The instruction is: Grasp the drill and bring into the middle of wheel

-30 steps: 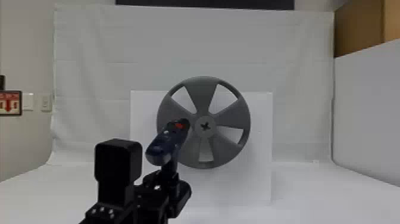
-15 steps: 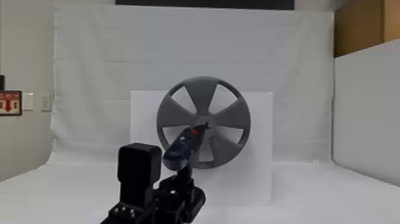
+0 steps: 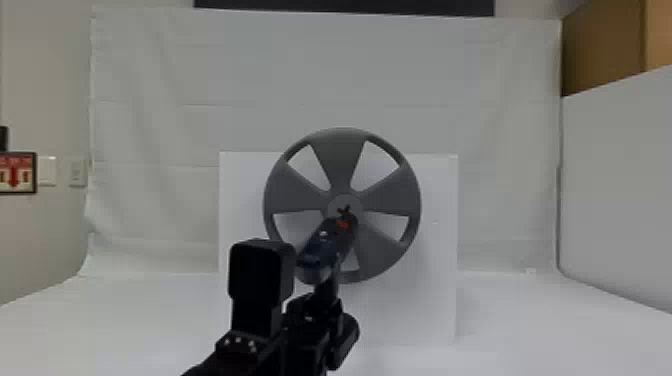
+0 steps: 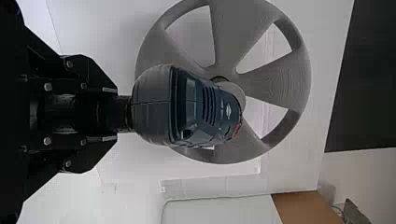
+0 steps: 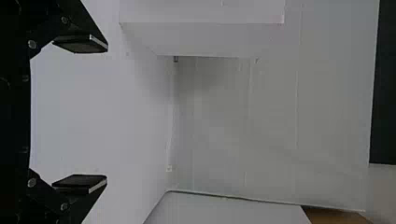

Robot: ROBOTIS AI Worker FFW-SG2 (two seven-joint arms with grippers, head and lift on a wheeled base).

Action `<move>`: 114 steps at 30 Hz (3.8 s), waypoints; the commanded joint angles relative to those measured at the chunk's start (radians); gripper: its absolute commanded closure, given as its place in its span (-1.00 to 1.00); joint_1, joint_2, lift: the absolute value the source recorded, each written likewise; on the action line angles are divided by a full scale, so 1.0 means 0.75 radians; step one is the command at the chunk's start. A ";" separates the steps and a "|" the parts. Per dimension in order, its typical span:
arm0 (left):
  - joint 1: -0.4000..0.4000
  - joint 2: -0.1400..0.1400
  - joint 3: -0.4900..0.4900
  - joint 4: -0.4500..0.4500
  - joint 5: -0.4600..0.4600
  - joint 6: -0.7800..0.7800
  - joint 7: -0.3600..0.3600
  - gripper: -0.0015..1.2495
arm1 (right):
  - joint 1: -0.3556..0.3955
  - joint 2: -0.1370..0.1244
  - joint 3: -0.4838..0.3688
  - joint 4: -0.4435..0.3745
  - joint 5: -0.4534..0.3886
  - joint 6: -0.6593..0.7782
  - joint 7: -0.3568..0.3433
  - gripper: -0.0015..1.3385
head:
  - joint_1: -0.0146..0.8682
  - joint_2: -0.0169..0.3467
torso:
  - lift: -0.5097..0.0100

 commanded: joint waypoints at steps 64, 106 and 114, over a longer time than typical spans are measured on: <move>-0.079 -0.042 -0.007 0.159 -0.110 -0.070 0.002 0.95 | 0.002 -0.010 0.009 0.002 -0.002 0.009 -0.001 -0.57 | -0.97 -0.91 | -0.60; 0.173 0.003 0.120 0.016 -0.008 -0.146 0.215 0.95 | 0.008 0.005 -0.009 0.002 -0.012 0.011 -0.001 -0.57 | -0.97 -0.91 | -0.60; 0.199 0.014 0.124 0.030 -0.032 -0.166 0.334 0.95 | 0.006 0.007 -0.009 0.002 -0.012 0.011 -0.001 -0.57 | -0.97 -0.91 | -0.60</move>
